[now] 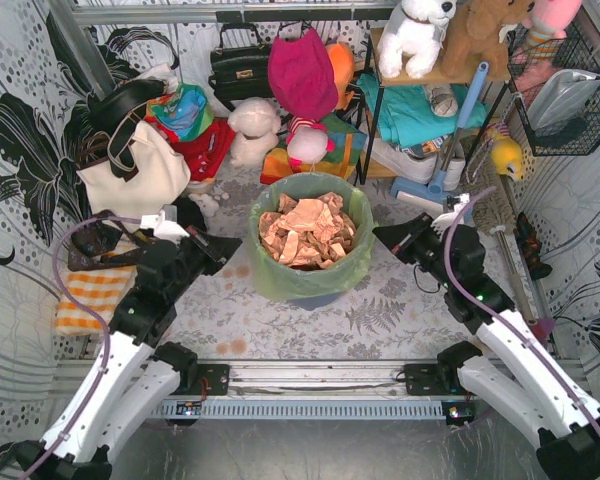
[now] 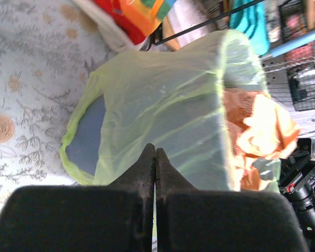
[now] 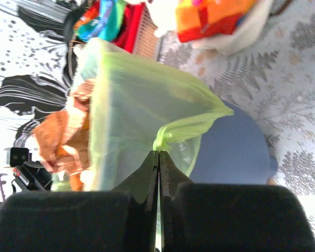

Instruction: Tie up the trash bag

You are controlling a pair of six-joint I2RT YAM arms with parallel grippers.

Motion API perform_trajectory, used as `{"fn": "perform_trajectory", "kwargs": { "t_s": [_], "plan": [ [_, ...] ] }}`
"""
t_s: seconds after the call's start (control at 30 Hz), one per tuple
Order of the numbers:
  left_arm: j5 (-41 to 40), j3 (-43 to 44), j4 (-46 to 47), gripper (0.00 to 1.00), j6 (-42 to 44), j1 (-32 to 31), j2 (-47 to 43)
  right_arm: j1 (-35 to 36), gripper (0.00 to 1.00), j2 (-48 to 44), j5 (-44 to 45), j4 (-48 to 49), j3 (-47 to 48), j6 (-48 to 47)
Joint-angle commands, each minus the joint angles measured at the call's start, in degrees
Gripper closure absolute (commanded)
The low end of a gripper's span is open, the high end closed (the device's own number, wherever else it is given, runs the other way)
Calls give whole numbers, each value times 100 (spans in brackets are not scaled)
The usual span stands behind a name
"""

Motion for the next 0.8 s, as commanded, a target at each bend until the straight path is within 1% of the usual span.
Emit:
{"fn": "perform_trajectory", "kwargs": {
  "t_s": [0.0,0.13,0.2,0.27,0.37,0.43,0.5,0.6,0.67,0.77],
  "plan": [
    [-141,116,292,100,544,14,-495,-16,100,-423,-148,174,274,-352],
    [109,-156,592,100,583,17,-877,-20,100,-775,-180,194,139,-448],
    [39,-275,516,99,479,18,-966,-19,100,-863,-100,-14,93,-454],
    [-277,-329,136,88,259,17,-930,-24,100,-891,-34,-194,39,-453],
    [-855,-315,-723,76,-255,14,-602,-18,100,-892,-25,-295,-66,-425],
    [-834,-416,-909,70,-436,14,-272,-16,100,-875,-10,-306,-130,-419],
    [-498,-608,-676,65,-544,14,53,-19,100,-853,18,-298,-163,-414],
    [265,-1109,273,53,-672,15,381,-19,100,-765,8,-258,-194,-456],
    [526,-1399,803,47,-778,16,491,-16,100,-670,-3,-279,-219,-501],
    [768,-1732,1411,41,-846,14,653,-16,100,-557,-33,-229,-286,-487]
  ]
}}
